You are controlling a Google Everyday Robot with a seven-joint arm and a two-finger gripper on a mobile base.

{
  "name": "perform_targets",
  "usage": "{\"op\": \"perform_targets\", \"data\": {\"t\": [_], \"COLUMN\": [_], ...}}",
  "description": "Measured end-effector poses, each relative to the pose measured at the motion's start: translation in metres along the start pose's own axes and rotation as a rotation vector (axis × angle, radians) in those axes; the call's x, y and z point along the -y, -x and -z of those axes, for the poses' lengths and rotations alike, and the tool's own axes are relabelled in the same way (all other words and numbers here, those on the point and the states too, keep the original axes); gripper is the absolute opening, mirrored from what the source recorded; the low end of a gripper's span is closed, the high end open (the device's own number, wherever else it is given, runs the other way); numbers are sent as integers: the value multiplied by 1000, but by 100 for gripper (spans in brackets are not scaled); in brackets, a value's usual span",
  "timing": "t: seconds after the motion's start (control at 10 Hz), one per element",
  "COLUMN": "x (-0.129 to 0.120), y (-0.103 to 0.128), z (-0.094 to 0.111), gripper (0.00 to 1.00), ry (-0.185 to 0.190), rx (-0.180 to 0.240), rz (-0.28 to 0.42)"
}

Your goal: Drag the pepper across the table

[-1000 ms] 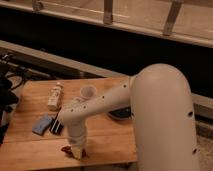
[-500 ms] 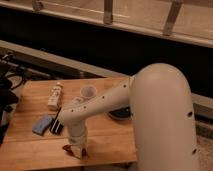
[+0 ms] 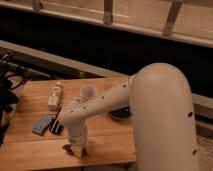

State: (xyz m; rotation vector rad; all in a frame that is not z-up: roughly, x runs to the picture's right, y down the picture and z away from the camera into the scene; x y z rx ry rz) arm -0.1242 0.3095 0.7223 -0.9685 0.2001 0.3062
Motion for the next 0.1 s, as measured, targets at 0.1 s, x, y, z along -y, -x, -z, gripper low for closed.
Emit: {"op": "perform_targets", "data": {"t": [0.1], "x": [0], "y": [0], "z": [0], "gripper": [0], "ry": [-5], "rx": [0], "rz": [4]}}
